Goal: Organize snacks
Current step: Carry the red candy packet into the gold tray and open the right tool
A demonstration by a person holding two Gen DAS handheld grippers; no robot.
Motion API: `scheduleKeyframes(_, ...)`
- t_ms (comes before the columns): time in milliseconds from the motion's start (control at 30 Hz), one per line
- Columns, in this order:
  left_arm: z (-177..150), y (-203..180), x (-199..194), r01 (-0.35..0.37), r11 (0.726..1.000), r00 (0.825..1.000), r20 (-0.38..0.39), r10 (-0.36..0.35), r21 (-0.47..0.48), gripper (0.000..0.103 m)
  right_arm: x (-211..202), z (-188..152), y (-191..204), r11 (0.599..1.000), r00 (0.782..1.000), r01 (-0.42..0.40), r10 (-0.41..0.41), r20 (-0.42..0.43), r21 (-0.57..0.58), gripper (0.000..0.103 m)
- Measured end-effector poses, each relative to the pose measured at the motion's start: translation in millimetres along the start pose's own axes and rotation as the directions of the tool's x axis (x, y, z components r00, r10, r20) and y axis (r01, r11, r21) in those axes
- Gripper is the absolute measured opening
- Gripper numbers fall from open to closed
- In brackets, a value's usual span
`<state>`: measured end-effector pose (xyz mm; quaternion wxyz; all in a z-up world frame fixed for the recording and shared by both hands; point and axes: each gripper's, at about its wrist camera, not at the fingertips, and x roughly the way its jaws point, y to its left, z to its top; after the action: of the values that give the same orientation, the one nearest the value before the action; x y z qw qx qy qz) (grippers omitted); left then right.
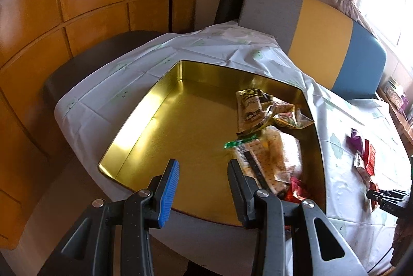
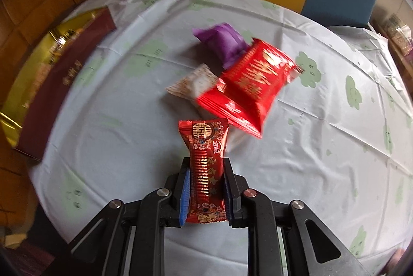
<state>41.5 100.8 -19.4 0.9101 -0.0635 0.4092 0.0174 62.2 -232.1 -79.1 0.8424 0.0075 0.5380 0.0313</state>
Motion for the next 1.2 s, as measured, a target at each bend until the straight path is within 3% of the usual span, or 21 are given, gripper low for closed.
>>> scheduleKeyframes(167, -1, 11, 3, -0.011, 0.999, 1.0, 0.0, 0.011, -0.03, 0.039, -20, 18, 39, 0.992, 0.99, -0.125, 0.127, 0.061, -0.032, 0.022)
scheduleKeyframes(367, -2, 26, 0, -0.033, 0.998, 0.999, 0.005, 0.034, -0.059, 0.039, -40, 43, 107, 0.955, 0.955, -0.256, 0.274, 0.115, -0.15, 0.022)
scheduleKeyframes(533, -3, 37, 1, -0.05, 0.996, 0.999, 0.003, 0.05, -0.079, 0.039, -45, 49, 164, 0.911, 0.923, -0.342, 0.372, 0.102, -0.229, 0.022)
scheduleKeyframes(833, -5, 50, 1, -0.056, 0.993, 0.998, 0.0, 0.057, -0.108, 0.039, -8, 55, 234, 0.846, 0.885, -0.452, 0.466, -0.02, -0.282, 0.023)
scheduleKeyframes(1000, -8, 53, 3, -0.056, 0.992, 0.998, -0.009, 0.055, -0.113, 0.039, 27, 50, 258, 0.847, 0.896, -0.443, 0.433, -0.101, -0.293, 0.026)
scheduleKeyframes(1200, -9, 54, 5, -0.054, 0.992, 0.998, -0.015, 0.053, -0.116, 0.039, 33, 44, 256, 0.845, 0.892, -0.452, 0.439, -0.11, -0.286, 0.038)
